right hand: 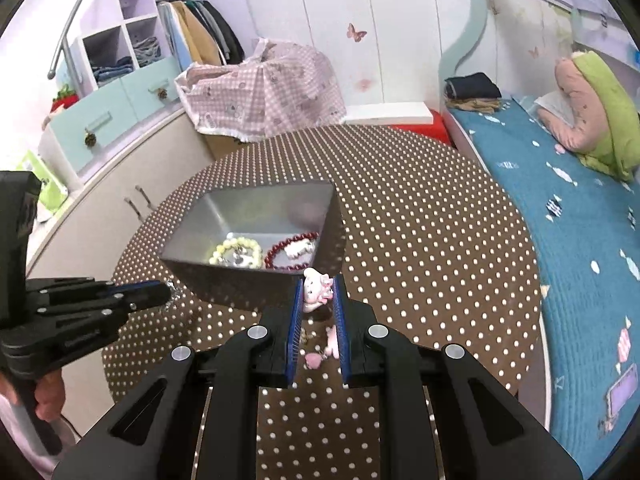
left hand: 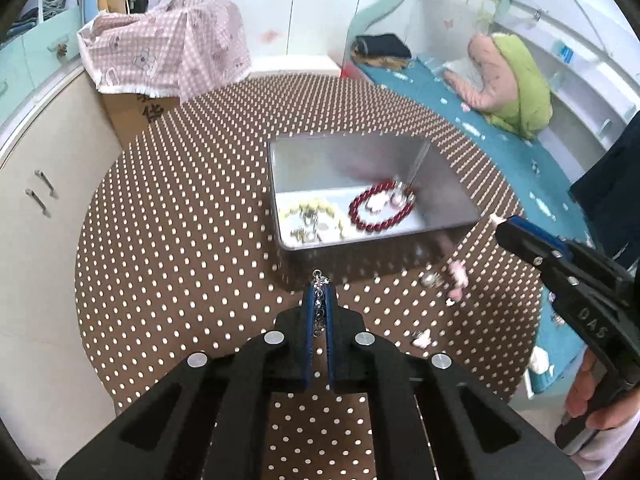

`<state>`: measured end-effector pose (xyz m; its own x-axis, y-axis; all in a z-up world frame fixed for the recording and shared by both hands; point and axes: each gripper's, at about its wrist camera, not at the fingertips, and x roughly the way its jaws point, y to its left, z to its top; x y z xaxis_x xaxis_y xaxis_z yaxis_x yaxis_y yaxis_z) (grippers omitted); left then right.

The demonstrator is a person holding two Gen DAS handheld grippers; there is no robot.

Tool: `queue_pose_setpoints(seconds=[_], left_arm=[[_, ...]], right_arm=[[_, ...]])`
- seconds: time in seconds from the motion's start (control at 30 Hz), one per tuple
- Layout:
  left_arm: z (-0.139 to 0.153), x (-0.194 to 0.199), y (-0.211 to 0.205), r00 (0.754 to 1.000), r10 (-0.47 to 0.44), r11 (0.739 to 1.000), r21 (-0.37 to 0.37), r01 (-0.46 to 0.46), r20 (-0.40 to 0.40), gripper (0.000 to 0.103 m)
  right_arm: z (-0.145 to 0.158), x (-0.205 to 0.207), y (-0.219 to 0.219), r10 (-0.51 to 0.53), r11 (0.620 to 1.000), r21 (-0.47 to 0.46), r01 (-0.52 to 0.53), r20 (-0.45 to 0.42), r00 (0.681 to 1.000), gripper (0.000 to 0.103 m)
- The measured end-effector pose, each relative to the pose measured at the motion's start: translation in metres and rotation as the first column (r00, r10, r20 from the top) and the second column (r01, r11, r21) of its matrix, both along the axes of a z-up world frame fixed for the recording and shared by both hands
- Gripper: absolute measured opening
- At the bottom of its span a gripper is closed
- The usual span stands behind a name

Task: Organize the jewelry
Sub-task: 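Lower both held items into the tin and open both tools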

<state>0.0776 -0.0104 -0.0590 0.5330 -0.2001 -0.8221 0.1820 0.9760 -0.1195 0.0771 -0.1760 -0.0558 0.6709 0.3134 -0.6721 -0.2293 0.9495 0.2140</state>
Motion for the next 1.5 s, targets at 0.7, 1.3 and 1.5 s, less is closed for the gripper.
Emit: queue_pose_setpoints(seconds=[0.7,1.3,1.5], left_arm=[[0.043,0.048,0.004,0.996,0.001,1.0,-0.019,0.001,0.091,0.005],[0.041,0.042,0.022,0.996,0.051,0.999,-0.003,-0.05,0.073,0.063],[0.039,0.035,0.02,0.997,0.046,0.999,0.002,-0.046,0.057,0.064]], right_arm=[[0.031,0.046,0.037,0.109,0.993,0.031,-0.11,0.042,0.993,0.018],[0.021,0.051,0.02,-0.004,1.0,-0.024,0.004,0.005,1.0,0.084],[0.021,0.042,0.016,-0.026,0.999,-0.034,0.026,0.002,1.0,0.085]])
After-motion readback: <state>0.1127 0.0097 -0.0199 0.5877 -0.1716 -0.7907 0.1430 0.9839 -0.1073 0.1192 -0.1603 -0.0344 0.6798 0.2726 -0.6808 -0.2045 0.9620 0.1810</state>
